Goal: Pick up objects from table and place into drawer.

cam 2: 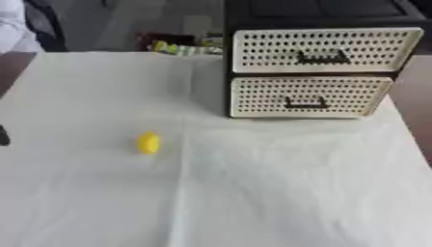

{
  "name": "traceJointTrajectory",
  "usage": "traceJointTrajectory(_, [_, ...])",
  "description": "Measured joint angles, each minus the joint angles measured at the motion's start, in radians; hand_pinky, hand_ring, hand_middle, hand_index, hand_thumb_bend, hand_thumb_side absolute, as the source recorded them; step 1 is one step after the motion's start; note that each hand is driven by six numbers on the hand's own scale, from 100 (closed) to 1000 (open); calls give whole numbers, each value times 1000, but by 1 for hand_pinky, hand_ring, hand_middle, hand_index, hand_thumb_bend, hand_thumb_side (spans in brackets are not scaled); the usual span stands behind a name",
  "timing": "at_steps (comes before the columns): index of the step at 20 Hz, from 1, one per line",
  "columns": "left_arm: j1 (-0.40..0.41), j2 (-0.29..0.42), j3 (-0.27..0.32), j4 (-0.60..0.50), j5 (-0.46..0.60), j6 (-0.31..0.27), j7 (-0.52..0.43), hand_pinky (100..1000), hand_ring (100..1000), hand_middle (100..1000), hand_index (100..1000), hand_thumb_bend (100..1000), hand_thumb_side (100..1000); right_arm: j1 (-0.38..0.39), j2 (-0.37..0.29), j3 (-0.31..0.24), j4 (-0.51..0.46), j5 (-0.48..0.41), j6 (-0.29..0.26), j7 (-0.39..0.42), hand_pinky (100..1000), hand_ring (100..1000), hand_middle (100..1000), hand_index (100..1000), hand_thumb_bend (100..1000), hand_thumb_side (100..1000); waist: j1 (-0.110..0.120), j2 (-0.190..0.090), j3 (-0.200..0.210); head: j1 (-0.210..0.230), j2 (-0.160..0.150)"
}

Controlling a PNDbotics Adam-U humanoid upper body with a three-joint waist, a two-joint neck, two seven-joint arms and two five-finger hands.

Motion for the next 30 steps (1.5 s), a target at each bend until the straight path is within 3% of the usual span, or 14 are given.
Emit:
traceJointTrajectory(6, [0,9,-6,0,0,-5,-5,408,534,549,663,100,805,-96,-87,61,106,-12,-39,216,589,744,491,831,192,954,0,1,-5,-5,-17])
traceJointTrajectory(10, [1,12,-6,0,0,-7,-8,407,534,549,663,100,806,-164,-106,88,191,-32,-31,324,453,625,392,807,193,928,0,1,-10,-5,-28])
traceJointTrajectory(19, [8,17,-12,0,-1,-7,-13,406,533,549,661,100,808,-299,-89,209,407,37,-19,336,366,553,310,817,193,895,-5,0,-16,-4,-40])
traceJointTrajectory(26, [9,17,-12,0,-2,-5,-15,406,537,550,660,100,808,-328,-51,279,534,110,-31,324,268,478,237,855,209,863,-4,0,-16,-3,-42])
traceJointTrajectory(28, [9,17,-12,0,-2,-5,-16,406,537,550,660,100,809,-331,-46,294,560,127,-32,323,189,419,170,872,245,843,-4,0,-16,-1,-42])
traceJointTrajectory(30, [9,17,-12,0,-2,-4,-18,406,537,550,659,100,811,-333,-39,306,580,140,-32,323,111,353,100,875,357,781,-3,0,-16,0,-45])
